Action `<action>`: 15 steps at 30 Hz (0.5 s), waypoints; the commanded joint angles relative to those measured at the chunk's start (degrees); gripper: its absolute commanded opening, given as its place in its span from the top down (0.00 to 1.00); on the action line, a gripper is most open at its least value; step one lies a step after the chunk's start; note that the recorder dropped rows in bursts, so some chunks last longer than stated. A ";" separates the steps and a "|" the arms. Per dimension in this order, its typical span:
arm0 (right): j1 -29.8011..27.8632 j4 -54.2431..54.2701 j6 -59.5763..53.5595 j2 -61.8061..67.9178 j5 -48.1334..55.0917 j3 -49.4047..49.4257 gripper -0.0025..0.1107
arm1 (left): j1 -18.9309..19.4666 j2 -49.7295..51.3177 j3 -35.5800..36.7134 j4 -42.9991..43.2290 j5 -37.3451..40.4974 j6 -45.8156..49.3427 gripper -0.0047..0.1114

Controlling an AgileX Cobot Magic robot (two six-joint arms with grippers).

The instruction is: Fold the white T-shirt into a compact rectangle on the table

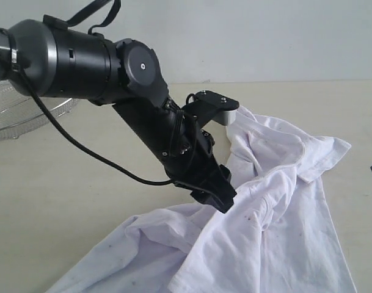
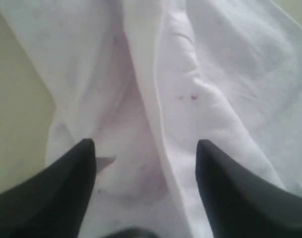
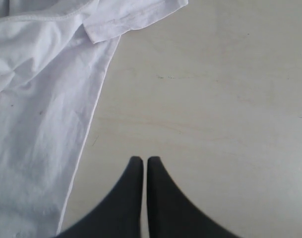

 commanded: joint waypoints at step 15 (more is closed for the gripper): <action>-0.08 -0.57 -0.43 -0.30 -0.79 -0.17 0.98 | 0.08 5.22 -0.48 -8.04 -0.42 5.59 0.49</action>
